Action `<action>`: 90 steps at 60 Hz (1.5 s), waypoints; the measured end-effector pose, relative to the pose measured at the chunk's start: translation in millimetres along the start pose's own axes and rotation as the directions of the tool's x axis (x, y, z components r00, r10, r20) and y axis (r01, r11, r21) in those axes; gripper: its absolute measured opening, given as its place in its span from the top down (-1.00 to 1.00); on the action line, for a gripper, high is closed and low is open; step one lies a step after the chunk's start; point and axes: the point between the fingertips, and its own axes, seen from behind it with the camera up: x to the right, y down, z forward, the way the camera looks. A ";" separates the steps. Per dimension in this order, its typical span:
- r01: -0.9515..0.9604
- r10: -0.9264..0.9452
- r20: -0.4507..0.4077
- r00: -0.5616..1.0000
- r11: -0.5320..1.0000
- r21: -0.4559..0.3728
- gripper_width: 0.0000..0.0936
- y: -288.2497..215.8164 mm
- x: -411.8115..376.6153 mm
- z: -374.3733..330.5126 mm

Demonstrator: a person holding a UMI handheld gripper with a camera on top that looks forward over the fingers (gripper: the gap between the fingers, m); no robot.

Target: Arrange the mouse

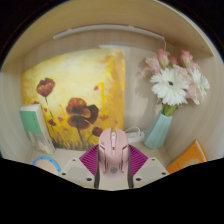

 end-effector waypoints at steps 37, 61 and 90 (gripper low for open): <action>0.147 -0.103 0.211 0.972 0.968 -0.204 0.18 171.4 -303.8 1.7; 0.172 -0.112 0.215 0.970 0.943 -0.284 -0.13 206.2 -309.6 9.5; 0.092 -0.067 0.185 0.980 0.988 -0.128 -0.50 76.3 -223.1 -95.0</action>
